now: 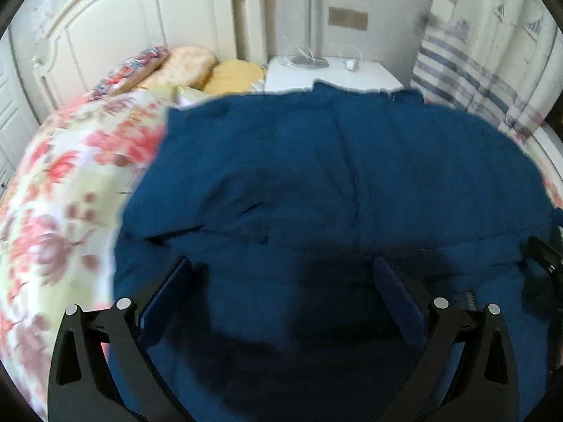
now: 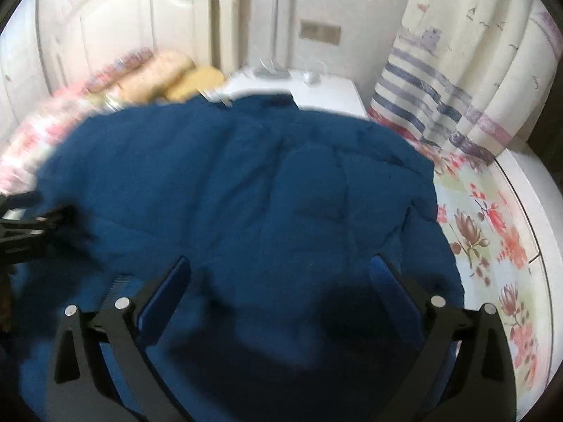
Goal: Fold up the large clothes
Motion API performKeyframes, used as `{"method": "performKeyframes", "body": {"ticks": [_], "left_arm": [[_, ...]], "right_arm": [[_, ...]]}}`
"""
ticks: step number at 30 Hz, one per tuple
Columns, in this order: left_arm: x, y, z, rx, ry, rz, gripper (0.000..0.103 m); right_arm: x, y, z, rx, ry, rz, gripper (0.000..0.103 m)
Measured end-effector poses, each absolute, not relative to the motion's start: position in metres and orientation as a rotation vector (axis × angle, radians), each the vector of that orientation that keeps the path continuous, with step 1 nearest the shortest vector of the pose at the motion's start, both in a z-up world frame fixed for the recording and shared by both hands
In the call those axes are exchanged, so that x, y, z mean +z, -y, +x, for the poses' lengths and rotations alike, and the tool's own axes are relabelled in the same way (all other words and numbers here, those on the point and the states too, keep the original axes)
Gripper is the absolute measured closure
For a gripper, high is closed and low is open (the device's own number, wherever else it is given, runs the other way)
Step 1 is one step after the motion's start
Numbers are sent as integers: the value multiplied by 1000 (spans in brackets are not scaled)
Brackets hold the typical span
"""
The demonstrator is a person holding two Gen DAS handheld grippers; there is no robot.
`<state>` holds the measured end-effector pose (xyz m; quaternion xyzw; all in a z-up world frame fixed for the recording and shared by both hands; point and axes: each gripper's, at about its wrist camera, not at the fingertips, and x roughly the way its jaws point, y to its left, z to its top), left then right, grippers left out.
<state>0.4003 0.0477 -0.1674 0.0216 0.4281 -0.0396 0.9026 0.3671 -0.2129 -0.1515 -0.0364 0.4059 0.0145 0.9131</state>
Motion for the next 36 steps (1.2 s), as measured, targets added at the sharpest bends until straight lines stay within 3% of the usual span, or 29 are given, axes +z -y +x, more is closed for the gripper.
{"method": "performKeyframes", "body": {"ticks": [4,9,14,19,23,28,36], "left_arm": [[-145,-35,349,-158,-772,71,5],[-196,-10,353,-146,-895,219,4],[-201,-30,365,-209,-919,84,4],[-196,-31,350,-150,-885,138,4],[-187,-67,339,-3,-849,145,4],[-198,-114,350,28,-935,-69,4],[-164,-69,305,-36,-822,58,5]], "right_arm": [[-150,191,330,93,-819,-155,3],[-196,182,333,86,-915,-163,2],[-198,185,333,93,-920,-149,2],[-193,192,331,92,-931,-137,3],[-178,236,322,-85,-879,-123,3],[-196,309,318,-134,-936,120,2],[-158,234,279,-3,-809,-103,2]]}}
